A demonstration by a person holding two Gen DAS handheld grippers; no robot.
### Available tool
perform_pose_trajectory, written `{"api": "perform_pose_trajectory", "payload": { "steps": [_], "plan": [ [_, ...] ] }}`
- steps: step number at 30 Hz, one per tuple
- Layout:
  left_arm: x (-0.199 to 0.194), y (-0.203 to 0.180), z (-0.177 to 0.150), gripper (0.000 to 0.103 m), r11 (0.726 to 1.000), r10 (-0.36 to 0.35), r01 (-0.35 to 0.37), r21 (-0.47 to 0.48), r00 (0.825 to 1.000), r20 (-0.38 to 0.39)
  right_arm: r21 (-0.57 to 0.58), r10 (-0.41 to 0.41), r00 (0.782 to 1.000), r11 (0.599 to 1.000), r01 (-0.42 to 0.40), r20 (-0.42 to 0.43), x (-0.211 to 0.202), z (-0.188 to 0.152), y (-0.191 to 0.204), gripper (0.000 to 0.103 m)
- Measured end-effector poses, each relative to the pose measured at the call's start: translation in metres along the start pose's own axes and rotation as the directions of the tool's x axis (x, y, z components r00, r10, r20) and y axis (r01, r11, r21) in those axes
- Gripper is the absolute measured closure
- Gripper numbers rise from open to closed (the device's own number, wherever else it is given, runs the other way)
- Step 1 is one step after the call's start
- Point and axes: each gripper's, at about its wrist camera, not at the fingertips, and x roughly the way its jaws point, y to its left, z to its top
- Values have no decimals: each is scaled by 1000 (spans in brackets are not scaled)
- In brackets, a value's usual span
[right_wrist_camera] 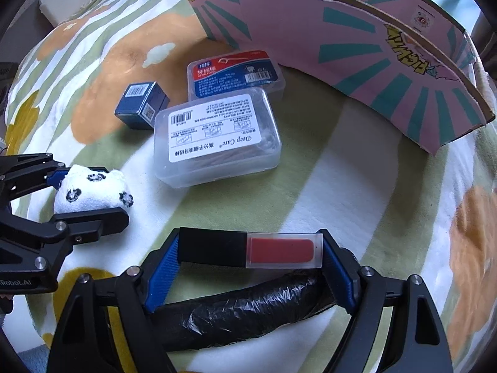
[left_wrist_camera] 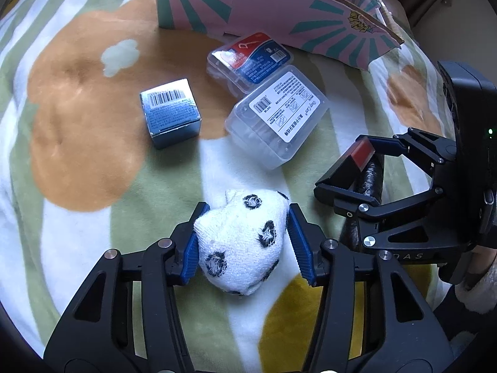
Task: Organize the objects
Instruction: 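Grasp the panda plush with left tool while right tool grasps the red lipstick, then carry the panda plush and red lipstick over the cardboard box with both tools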
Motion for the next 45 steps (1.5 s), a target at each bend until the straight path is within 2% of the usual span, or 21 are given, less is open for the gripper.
{"api": "perform_pose_trajectory", "payload": {
  "steps": [11,14,18,27,35,38,45],
  "plan": [
    [-76,-3,29,56,1000,9,-9,-2,997,79,81,-40,995,996,33,88,-76,28,-11,23],
    [-101,-5,39,56,1000,17,-17,-2,995,102,130,-60,991,991,43,122,-95,42,3,23],
    [-133,-8,57,56,1000,25,-23,-14,992,120,211,-94,983,976,58,160,-125,56,8,23],
    [-189,-19,101,56,1000,28,-29,0,983,180,358,-195,964,926,119,183,-198,58,9,23],
    [-218,-30,123,56,995,76,-88,49,976,203,450,-221,956,886,115,192,-229,51,4,23],
    [-223,-33,122,56,992,103,-114,45,973,206,462,-224,955,880,112,196,-236,48,7,23],
    [-224,-31,120,56,991,112,-124,51,973,203,471,-236,953,874,122,191,-238,47,10,23]
  ]
}}
